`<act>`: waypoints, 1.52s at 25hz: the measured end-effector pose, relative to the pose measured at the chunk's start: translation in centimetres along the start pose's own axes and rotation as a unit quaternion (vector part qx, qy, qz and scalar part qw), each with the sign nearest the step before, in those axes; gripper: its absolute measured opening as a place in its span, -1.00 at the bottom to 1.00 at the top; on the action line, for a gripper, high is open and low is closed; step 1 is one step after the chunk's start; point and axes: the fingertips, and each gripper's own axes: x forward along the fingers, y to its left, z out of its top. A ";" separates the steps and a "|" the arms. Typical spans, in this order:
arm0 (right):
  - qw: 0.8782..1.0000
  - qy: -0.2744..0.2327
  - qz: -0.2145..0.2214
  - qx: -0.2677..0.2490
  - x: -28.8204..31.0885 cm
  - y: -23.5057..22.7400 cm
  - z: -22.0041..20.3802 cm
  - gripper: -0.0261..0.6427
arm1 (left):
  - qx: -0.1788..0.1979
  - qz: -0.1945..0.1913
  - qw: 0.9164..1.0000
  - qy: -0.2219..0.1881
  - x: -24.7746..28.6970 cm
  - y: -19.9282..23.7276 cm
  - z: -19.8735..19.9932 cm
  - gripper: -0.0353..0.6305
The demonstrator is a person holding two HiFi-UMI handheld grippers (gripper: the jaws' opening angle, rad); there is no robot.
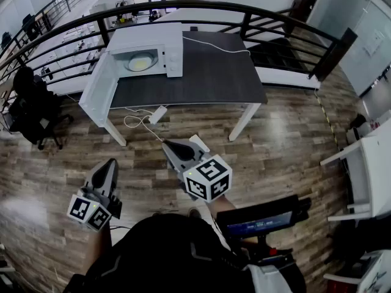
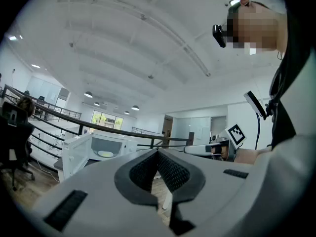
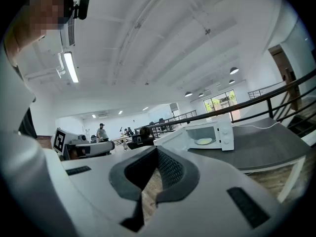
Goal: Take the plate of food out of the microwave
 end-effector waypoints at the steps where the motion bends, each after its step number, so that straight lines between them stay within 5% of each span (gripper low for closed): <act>1: 1.000 0.000 0.000 0.000 0.0 0.1 0.0 -0.92 | -0.001 0.000 1.000 0.001 0.0 0.0 0.0 -0.88; 17: 1.000 -0.009 0.015 0.023 1.3 1.4 0.3 -0.92 | -0.001 -0.011 1.000 -0.004 -0.2 1.2 0.5 -0.88; 38: 1.000 -0.013 -0.018 0.016 6.6 4.9 -0.4 -0.92 | -0.002 -0.034 0.999 -0.010 -3.8 7.5 0.9 -0.88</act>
